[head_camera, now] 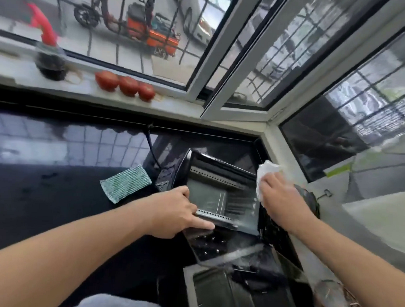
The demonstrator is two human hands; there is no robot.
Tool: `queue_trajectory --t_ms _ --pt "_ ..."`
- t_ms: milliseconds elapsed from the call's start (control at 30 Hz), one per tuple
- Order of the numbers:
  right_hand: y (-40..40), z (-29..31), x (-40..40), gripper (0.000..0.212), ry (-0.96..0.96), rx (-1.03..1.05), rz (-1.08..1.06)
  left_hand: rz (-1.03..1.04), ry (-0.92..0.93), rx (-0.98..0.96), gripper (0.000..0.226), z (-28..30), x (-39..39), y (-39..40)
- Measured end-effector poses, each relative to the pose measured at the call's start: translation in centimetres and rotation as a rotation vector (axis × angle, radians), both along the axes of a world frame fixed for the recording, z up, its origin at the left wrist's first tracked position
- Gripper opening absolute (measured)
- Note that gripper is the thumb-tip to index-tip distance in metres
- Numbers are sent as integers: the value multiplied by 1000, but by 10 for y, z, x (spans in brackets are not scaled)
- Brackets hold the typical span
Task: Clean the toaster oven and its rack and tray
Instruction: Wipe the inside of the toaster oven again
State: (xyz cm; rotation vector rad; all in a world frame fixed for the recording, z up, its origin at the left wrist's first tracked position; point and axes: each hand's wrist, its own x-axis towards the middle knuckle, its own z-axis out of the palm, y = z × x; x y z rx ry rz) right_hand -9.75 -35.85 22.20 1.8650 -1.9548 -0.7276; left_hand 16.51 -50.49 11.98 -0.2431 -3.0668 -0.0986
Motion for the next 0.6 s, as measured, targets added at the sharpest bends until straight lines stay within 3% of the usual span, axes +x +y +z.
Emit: queue_trajectory --t_ms 67,167,233,300,433,600 --pt "-2 -19 3 36 34 286 100 3 10 -6 73 0 1 1" --pt "-2 -39 11 23 227 590 59 14 9 13 72 0 1 0" --pt "5 -39 19 36 424 670 23 23 1 36 71 2 0 -1" --pt "7 -27 30 40 504 710 30 25 5 51 72 1 -1 -1" --pt "4 -21 14 41 429 747 88 21 4 52 71 -2 0 -1" --pt "-1 -42 0 49 361 818 2 23 10 56 69 -5 3 3"
